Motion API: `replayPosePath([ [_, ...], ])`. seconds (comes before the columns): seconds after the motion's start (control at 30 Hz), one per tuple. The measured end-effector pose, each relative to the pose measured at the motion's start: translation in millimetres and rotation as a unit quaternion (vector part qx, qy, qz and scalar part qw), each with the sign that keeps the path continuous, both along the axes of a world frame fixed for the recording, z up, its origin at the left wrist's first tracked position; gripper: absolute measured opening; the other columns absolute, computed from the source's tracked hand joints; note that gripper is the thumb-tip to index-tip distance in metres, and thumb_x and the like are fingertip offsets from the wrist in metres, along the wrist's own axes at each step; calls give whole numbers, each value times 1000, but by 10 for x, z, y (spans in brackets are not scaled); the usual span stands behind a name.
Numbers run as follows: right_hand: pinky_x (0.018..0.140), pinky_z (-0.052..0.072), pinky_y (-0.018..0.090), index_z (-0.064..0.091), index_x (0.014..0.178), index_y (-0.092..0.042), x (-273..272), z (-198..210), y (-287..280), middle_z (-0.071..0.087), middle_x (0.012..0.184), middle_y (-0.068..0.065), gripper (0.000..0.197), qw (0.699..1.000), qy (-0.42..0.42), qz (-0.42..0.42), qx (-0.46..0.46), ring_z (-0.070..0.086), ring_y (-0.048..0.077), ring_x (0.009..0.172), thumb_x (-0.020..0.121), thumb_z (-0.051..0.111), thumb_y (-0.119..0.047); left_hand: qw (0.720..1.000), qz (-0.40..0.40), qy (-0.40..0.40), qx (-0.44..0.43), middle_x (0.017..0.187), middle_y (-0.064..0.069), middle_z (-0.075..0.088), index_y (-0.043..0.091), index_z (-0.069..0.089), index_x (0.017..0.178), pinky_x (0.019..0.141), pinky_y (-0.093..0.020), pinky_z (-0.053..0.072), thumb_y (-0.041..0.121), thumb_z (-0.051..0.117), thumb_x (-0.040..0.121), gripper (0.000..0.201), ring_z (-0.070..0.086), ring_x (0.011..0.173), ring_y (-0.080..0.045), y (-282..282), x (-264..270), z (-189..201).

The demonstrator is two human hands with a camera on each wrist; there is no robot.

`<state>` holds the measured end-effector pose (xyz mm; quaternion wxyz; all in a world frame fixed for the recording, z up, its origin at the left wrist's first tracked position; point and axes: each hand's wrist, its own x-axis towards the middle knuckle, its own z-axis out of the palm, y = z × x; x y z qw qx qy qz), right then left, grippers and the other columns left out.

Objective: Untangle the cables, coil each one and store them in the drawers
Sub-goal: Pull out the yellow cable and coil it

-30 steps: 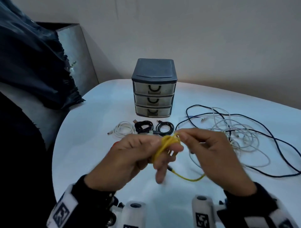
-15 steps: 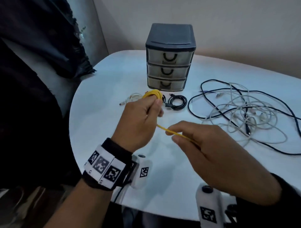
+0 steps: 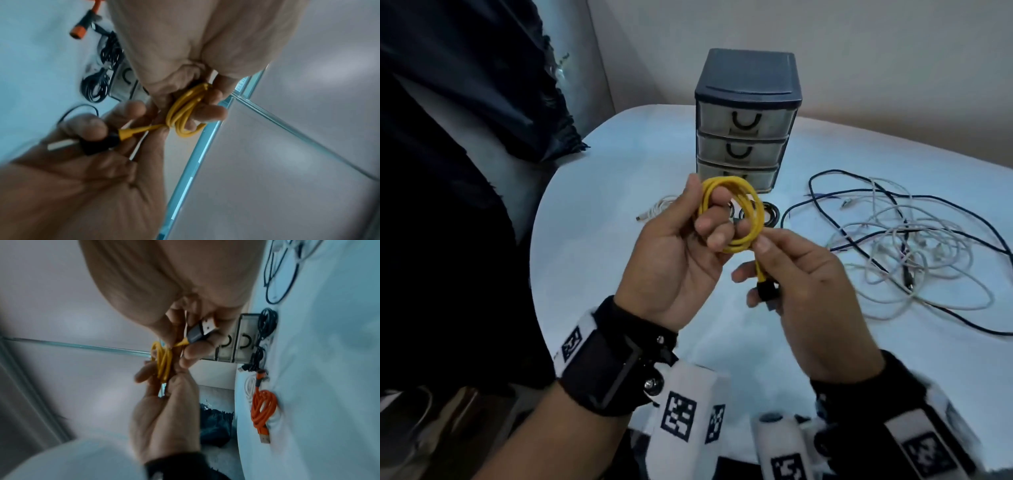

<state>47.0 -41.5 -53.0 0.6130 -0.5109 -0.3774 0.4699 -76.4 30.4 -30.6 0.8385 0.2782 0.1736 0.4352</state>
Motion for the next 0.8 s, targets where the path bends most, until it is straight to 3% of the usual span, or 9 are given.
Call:
replayPosePath([
  [0.07,53,46,16,71,103,-10,-38,-53,8,71,78,2,18,1000,5,-18,-24,63,10,67,98,54,-11,998,42,36,-2,54,5,40,6,58,81,71,-23,55,35,39,101,40,47,47,-7,2,55,-53],
  [0.2,78,53,29,73,99,-17,-43,-95,32,74,89,1,18,999,34,-12,-33,68,17,86,96,55,-16,979,114,158,67,55,1,46,7,54,78,70,-24,54,32,38,103,38,54,57,-12,-55,146,-95],
  [0.33,73,54,25,72,101,-12,-37,-97,49,74,88,3,17,999,44,-3,-28,68,18,78,90,60,-15,952,146,250,102,58,-1,46,11,50,75,68,-23,51,36,39,104,40,56,68,-17,-127,181,-65],
  [0.47,69,53,25,72,94,-11,16,-80,57,72,80,5,16,997,74,9,2,67,17,74,81,68,-19,894,143,394,159,65,2,44,18,49,71,58,-22,36,43,38,103,42,42,57,-8,-41,111,-51],
  [0.53,71,53,25,75,90,-14,43,-61,52,72,78,6,8,998,49,28,28,67,19,77,82,72,-15,871,111,443,180,61,4,42,19,48,69,57,-24,32,47,35,103,46,37,53,-10,31,57,-105],
  [0.63,72,54,26,78,86,-18,86,-66,32,73,78,3,11,998,-28,31,39,65,14,76,82,68,-14,845,79,466,251,65,-4,37,17,44,70,63,-33,31,46,31,105,47,34,61,-16,75,13,-174],
  [0.8,56,47,28,78,88,-23,206,7,-2,66,73,-4,19,977,-207,14,49,57,6,63,87,71,-5,802,62,461,375,64,9,36,14,43,73,58,-29,31,51,27,101,49,33,57,-10,111,-88,-203],
])
